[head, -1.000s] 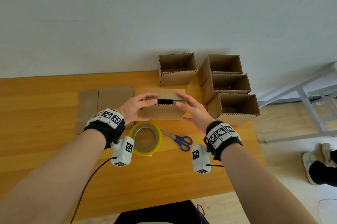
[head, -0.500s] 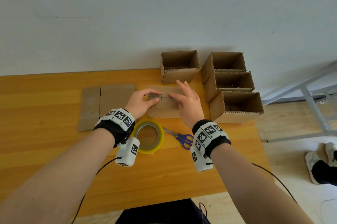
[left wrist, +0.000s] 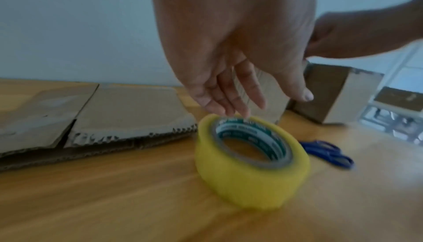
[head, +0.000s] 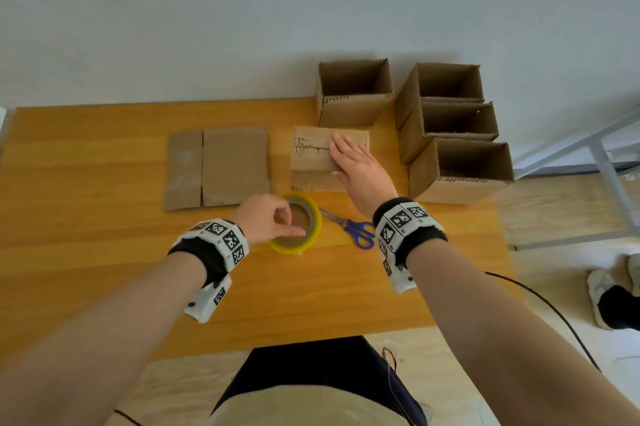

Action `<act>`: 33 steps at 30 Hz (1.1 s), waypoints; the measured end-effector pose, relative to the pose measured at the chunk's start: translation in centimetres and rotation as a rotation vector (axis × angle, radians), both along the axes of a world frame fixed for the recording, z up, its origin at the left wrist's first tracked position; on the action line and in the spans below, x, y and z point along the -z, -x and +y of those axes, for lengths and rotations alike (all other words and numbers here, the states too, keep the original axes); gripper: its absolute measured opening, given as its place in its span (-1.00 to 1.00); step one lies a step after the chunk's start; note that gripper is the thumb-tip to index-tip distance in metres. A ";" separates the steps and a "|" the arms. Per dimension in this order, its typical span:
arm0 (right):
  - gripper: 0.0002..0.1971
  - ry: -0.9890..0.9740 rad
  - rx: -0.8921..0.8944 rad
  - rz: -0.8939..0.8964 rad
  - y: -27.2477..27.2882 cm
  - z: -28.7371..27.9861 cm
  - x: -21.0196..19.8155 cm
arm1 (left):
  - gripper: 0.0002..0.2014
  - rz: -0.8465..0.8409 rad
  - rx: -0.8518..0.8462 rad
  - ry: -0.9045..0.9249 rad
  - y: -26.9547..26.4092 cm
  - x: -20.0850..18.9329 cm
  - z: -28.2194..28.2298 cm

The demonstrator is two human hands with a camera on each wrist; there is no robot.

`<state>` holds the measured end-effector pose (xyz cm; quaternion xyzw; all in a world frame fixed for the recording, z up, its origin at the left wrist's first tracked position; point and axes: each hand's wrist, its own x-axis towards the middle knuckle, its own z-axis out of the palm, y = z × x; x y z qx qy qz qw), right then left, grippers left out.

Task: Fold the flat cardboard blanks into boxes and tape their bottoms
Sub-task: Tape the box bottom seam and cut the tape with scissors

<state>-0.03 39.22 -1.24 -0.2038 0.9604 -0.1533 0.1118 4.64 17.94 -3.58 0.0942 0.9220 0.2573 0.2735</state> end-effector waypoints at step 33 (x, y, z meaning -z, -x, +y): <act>-0.50 0.019 0.039 -0.072 -0.2 -0.4 -1.9 | -0.67 0.097 0.011 0.061 3.5 -11.8 -4.6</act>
